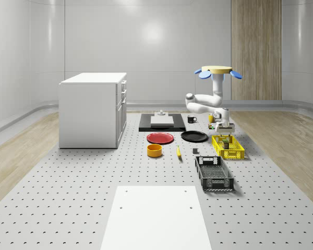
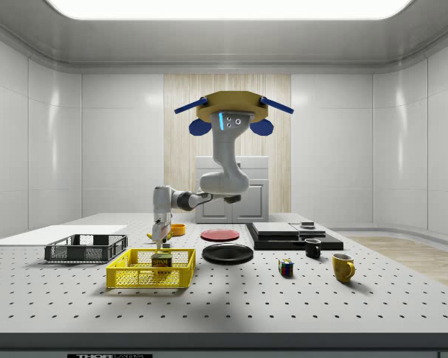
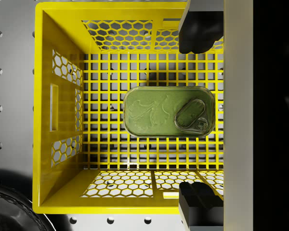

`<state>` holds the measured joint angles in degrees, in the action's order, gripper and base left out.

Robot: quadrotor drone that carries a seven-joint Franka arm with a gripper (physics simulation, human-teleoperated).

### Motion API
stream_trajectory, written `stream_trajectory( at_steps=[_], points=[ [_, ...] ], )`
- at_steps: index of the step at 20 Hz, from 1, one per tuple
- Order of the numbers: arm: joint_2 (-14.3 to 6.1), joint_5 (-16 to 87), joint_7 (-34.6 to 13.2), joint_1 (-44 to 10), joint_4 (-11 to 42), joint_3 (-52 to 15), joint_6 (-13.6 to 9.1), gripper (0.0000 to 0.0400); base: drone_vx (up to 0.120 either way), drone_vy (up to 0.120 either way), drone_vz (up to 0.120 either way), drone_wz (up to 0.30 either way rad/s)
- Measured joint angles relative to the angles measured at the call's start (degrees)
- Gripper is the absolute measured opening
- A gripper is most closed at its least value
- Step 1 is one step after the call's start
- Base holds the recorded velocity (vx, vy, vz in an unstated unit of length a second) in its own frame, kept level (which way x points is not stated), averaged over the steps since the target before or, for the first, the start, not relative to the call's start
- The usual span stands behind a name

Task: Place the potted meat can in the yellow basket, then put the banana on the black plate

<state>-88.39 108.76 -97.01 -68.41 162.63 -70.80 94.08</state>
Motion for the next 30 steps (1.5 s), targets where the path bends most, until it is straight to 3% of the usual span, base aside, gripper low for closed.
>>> stream_trajectory(
  at_steps=[15,30],
  points=[
    [0.33,-0.12,0.11,0.17,0.09,-0.2,-0.38,0.04,0.096,-0.12,0.011,0.0],
    [0.58,-0.03,0.17,0.26,0.1,-0.17,-0.62,0.04,0.0,-0.12,0.0,0.0]
  ],
)
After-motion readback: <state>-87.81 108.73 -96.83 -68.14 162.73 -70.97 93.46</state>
